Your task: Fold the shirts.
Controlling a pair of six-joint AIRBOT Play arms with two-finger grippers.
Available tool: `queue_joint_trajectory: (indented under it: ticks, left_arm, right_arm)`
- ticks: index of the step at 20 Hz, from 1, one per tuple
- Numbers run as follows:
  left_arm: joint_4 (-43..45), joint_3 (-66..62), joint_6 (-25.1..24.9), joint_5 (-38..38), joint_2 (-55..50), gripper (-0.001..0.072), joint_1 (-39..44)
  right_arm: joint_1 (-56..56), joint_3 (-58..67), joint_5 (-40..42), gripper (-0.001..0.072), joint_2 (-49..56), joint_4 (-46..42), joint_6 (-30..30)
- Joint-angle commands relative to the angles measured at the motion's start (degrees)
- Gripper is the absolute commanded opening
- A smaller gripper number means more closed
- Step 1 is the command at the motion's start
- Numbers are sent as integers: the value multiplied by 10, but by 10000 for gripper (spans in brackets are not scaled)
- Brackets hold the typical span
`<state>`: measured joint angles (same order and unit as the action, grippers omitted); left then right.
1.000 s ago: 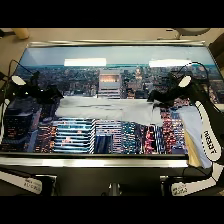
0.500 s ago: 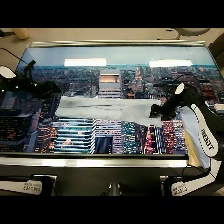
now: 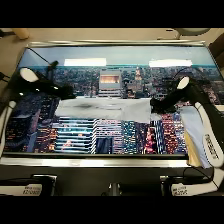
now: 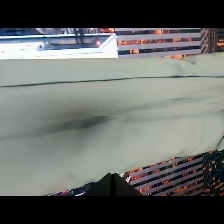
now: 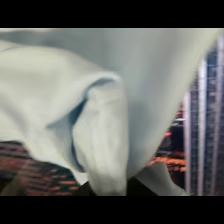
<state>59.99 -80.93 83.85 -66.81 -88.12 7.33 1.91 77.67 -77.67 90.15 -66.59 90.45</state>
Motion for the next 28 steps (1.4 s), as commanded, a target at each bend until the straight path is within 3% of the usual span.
queue_joint_trajectory:
  ticks: [1, 7, 14, 16, 17, 19, 21, 24, 28]
  left_arm:
    - [-72, 33, 7, 94, -35, 30, 85]
    - [-213, 32, 4, 193, -125, 30, 186]
    - [-475, 31, -92, 252, -197, 29, 307]
    - [-508, 31, -138, 239, -208, 26, 326]
    - [-495, 31, -159, 224, -205, 23, 321]
    - [-398, 33, -145, 221, -171, 22, 289]
    - [-249, 33, -69, 217, -106, 22, 219]
    - [-80, 33, 6, 183, 17, 23, 82]
    - [-42, 33, 19, 135, 181, 25, -74]
  right_arm:
    - [0, 10, -30, 17, -92, 55, 0]
    - [0, 10, -89, 18, -213, 57, 30]
    - [0, 11, -124, 18, -299, 89, 41]
    - [0, 11, -122, 18, -302, 101, 43]
    - [0, 11, -112, 18, -300, 110, 44]
    - [-7, 11, -76, 18, -281, 150, 49]
    - [-45, 11, -39, 18, -242, 165, 49]
    - [-145, 11, 75, 18, -150, 243, 20]
    - [-272, 26, 229, 21, 30, 398, -43]
